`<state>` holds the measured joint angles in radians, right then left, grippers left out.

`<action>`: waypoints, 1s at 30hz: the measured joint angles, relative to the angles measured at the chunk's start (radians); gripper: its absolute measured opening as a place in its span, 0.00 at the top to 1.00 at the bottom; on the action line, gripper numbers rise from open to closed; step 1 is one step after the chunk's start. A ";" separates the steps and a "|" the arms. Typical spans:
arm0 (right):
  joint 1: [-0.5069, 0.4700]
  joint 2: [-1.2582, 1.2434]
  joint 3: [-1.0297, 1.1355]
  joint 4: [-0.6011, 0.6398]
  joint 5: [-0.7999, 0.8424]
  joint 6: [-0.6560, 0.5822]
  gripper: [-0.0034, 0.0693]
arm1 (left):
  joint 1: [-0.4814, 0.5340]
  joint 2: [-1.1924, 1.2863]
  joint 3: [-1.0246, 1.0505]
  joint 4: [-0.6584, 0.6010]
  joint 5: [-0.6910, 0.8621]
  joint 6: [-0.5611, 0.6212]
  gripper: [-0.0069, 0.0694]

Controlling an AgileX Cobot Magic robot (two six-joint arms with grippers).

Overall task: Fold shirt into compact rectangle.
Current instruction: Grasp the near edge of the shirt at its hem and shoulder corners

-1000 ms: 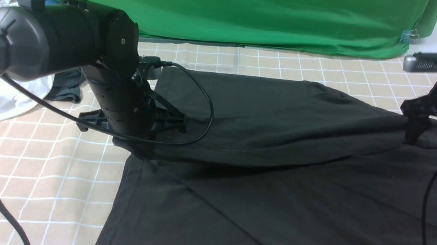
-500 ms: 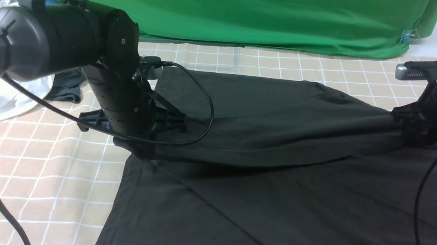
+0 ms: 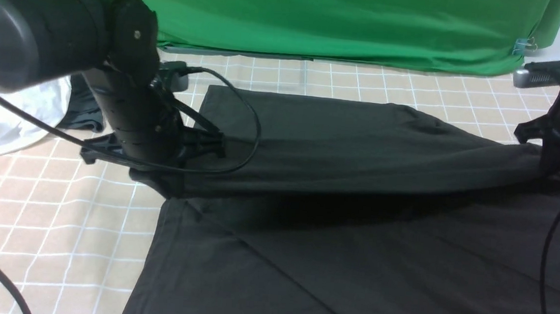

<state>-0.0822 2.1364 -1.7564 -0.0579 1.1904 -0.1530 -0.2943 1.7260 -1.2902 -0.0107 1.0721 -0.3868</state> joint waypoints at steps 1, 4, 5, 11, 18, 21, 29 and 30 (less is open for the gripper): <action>0.000 0.000 -0.003 0.002 0.014 -0.009 0.87 | 0.005 0.000 0.000 -0.001 0.017 0.000 0.87; 0.001 0.000 -0.003 0.004 0.027 -0.013 0.86 | 0.006 0.000 0.000 -0.006 0.033 0.003 0.87; 0.001 0.001 -0.003 0.004 0.027 -0.013 0.86 | 0.006 0.000 0.000 -0.006 0.035 0.005 0.87; 0.001 0.005 -0.003 -0.014 0.028 -0.015 0.73 | 0.006 0.000 0.000 -0.027 0.028 0.011 0.86; 0.001 0.009 -0.003 -0.027 0.027 0.056 0.45 | 0.006 0.000 0.000 0.011 0.005 0.013 0.66; 0.001 -0.008 -0.003 -0.029 0.027 0.082 0.43 | 0.006 0.000 0.000 0.059 0.037 0.016 0.57; 0.001 -0.309 0.230 0.167 0.017 0.035 0.88 | 0.006 -0.143 0.143 0.011 0.090 0.020 0.74; 0.001 -0.319 0.230 0.171 0.018 0.035 0.89 | 0.006 -0.152 0.152 0.005 0.088 0.020 0.75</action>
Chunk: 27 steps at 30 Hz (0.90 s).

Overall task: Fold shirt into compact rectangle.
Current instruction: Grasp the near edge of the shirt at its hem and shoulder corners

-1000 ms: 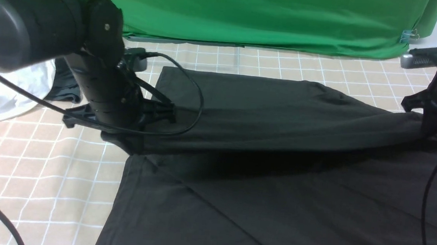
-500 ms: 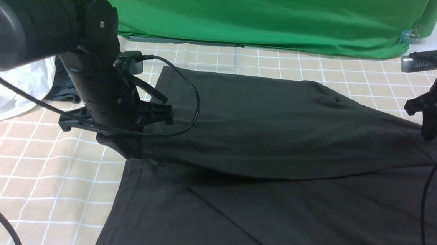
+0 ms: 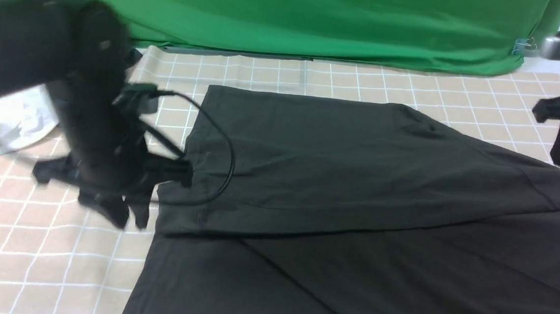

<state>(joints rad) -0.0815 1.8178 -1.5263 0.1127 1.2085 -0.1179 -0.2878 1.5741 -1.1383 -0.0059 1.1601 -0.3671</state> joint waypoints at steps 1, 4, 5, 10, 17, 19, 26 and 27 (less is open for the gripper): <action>0.000 -0.082 0.086 0.018 0.001 -0.016 0.90 | 0.000 -0.076 0.085 -0.052 -0.020 -0.002 0.84; 0.000 -0.188 0.202 0.024 -0.022 -0.020 0.90 | 0.000 -0.175 0.221 -0.125 -0.056 -0.005 0.88; 0.000 -0.225 0.242 0.026 -0.039 -0.020 0.90 | 0.000 -0.195 0.257 -0.141 -0.068 -0.004 0.88; 0.000 -0.362 0.372 0.050 -0.098 -0.022 0.90 | 0.000 -0.232 0.423 -0.150 -0.136 0.012 0.76; 0.000 -0.404 0.398 0.067 -0.114 -0.043 0.90 | 0.000 -0.172 0.506 -0.143 -0.225 0.038 0.39; 0.000 -0.404 0.399 0.069 -0.115 -0.044 0.90 | 0.000 -0.143 0.507 -0.143 -0.245 0.045 0.33; 0.000 -0.404 0.399 0.074 -0.117 -0.061 0.90 | 0.000 -0.051 0.502 -0.157 -0.254 0.087 0.45; 0.000 -0.404 0.399 0.074 -0.117 -0.066 0.90 | 0.000 -0.045 0.500 -0.152 -0.245 0.096 0.50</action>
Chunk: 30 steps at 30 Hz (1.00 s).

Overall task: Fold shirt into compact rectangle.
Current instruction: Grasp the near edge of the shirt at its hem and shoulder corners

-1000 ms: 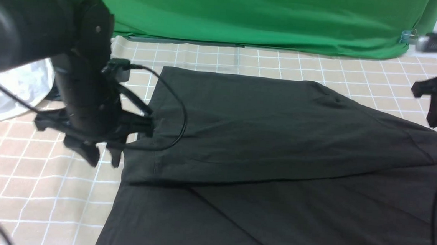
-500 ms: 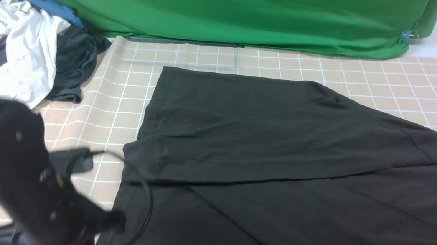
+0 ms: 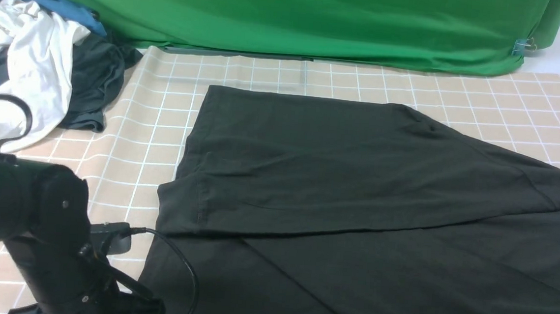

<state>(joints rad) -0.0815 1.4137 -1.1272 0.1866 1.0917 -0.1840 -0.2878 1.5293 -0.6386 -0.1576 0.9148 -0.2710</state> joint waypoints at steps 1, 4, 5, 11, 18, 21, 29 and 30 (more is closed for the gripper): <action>0.000 0.000 0.000 0.000 0.000 -0.002 0.90 | 0.001 0.006 -0.004 0.001 0.005 0.006 0.57; 0.000 0.000 0.000 0.001 0.002 -0.004 0.90 | 0.002 0.012 -0.007 -0.014 0.009 0.033 0.76; 0.000 0.000 0.000 0.001 0.008 -0.005 0.90 | 0.002 0.011 -0.008 -0.020 0.008 0.041 0.82; 0.000 -0.001 0.009 -0.002 0.086 -0.006 0.89 | 0.002 -0.071 0.001 -0.007 0.042 0.023 0.89; 0.000 -0.038 0.166 -0.032 0.117 0.026 0.80 | 0.001 -0.259 0.001 0.101 0.172 -0.088 0.89; 0.000 -0.045 0.281 -0.057 0.098 0.041 0.62 | 0.001 -0.304 0.002 0.119 0.208 -0.107 0.89; 0.000 -0.044 0.521 -0.208 -0.140 0.216 0.20 | 0.001 -0.317 0.004 0.125 0.211 -0.119 0.89; 0.000 -0.035 0.540 -0.229 -0.180 0.244 0.17 | 0.001 -0.317 0.004 0.126 0.208 -0.119 0.89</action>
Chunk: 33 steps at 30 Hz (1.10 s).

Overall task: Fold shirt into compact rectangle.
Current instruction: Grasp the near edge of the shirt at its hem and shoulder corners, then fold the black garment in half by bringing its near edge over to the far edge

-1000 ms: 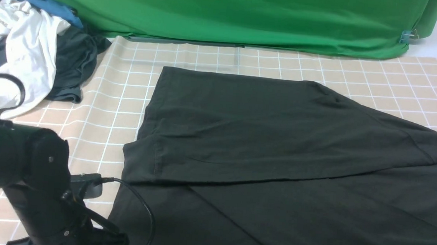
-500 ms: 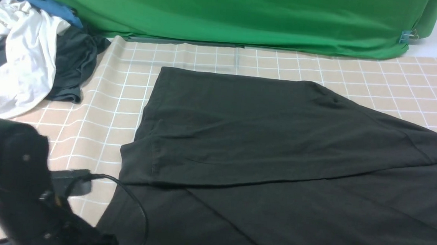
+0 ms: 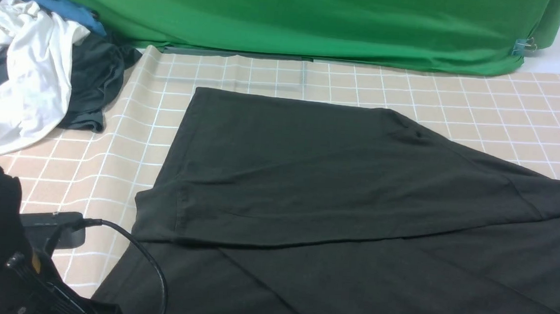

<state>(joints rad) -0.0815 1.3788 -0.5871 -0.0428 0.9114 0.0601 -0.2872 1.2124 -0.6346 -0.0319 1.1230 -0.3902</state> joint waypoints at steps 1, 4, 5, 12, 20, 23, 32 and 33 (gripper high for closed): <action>0.000 0.013 0.010 -0.007 -0.017 0.015 0.16 | 0.000 0.000 0.000 0.001 -0.004 0.000 0.89; 0.000 0.048 0.019 -0.013 -0.059 0.028 0.15 | 0.000 0.000 0.001 0.002 -0.012 0.000 0.89; 0.000 0.075 0.019 -0.013 -0.090 0.037 0.15 | 0.000 0.000 0.001 0.003 -0.018 0.000 0.89; 0.000 0.126 0.002 0.035 -0.081 0.005 0.52 | 0.000 0.000 0.002 0.005 -0.031 0.025 0.89; 0.000 0.028 -0.035 0.009 -0.004 -0.037 0.89 | 0.000 0.000 -0.002 0.006 -0.002 0.030 0.89; 0.000 -0.060 -0.069 -0.010 0.082 -0.049 0.89 | 0.000 -0.001 -0.032 0.008 0.021 0.027 0.89; 0.000 -0.135 -0.110 -0.018 0.148 -0.079 0.89 | 0.001 -0.003 -0.161 0.032 0.019 -0.009 0.89; 0.000 -0.135 -0.124 -0.018 0.141 -0.081 0.89 | 0.006 0.002 -0.185 0.032 0.010 -0.021 0.89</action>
<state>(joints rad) -0.0815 1.2440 -0.7113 -0.0604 1.0529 -0.0206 -0.2810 1.2148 -0.8193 0.0000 1.1332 -0.4113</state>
